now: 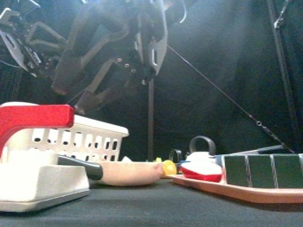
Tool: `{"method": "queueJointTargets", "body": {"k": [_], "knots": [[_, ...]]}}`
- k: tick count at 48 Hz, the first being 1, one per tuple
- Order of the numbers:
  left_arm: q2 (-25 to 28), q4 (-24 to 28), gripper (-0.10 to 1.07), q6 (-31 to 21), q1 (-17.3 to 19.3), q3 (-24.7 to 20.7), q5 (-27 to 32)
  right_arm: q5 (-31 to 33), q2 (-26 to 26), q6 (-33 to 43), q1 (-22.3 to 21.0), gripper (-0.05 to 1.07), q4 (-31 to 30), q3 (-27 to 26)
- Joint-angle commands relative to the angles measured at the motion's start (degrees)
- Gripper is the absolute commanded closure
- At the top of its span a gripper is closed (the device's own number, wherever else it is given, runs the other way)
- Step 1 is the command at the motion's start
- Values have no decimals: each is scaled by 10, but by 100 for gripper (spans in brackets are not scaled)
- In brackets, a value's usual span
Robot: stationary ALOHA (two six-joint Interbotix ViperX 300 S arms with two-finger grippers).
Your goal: Grab iron
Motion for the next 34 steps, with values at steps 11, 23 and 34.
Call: {"method": "queueJointTargets", "body": {"k": [11, 23, 34], "knots": [[1, 0, 2, -3, -1, -4, 0, -15, -4, 2, 8, 16, 3, -21], [1, -5, 2, -3, -2, -4, 8, -19, -4, 1, 13, 16, 11, -26], [1, -5, 2, -4, -1, -4, 8, -22, 18, 3, 11, 16, 14, -34]]}}
